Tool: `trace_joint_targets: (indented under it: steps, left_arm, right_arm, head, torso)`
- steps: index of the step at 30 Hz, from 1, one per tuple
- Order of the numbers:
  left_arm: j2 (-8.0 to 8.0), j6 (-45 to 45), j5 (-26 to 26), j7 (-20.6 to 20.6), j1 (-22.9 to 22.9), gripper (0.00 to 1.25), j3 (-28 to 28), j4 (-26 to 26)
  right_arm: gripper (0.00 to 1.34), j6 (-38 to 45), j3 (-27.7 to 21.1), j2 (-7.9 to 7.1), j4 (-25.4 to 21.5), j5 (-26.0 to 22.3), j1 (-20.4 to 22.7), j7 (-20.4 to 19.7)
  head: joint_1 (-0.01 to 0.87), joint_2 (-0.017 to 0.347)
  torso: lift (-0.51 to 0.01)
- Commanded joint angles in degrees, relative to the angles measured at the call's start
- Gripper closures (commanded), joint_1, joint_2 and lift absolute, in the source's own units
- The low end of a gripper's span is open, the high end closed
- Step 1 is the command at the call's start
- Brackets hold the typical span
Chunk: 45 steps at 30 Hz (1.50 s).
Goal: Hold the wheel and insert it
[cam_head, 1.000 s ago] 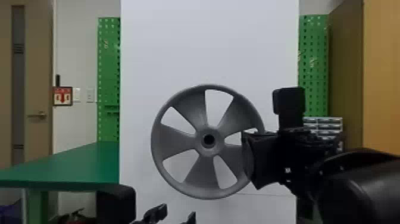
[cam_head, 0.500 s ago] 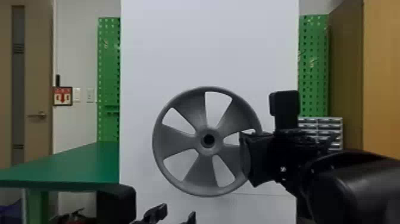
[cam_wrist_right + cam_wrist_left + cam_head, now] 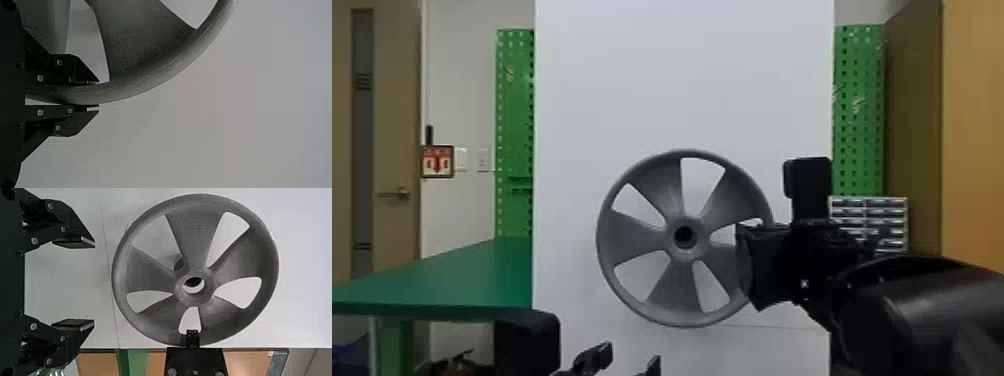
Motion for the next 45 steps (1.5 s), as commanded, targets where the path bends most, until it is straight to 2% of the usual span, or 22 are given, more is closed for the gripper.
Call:
trace_joint_targets:
  steps: [1, 26, 45]
  left_arm:
    - [0.0, 0.0, 0.05, 0.0, 0.02, 0.53, 0.0, 0.02]
    - [0.0, 0.0, -0.13, 0.0, -0.15, 0.53, -0.09, 0.02]
    - [0.0, 0.0, -0.04, 0.0, -0.07, 0.53, 0.0, 0.02]
  right_arm:
    - [1.13, -1.52, 0.23, 0.05, 1.51, 0.01, -0.38, 0.09]
    - [1.13, -4.94, 0.58, 0.05, 6.69, 0.62, -2.58, 0.09]
    - [1.13, -4.68, 2.52, 0.05, 5.9, -1.58, -1.96, -2.9]
  head:
    - [0.005, 0.107]
    - [0.005, 0.109]
    - [0.005, 0.109]
  torso:
    - [-0.479]
    - [-0.479]
    - [-0.479]
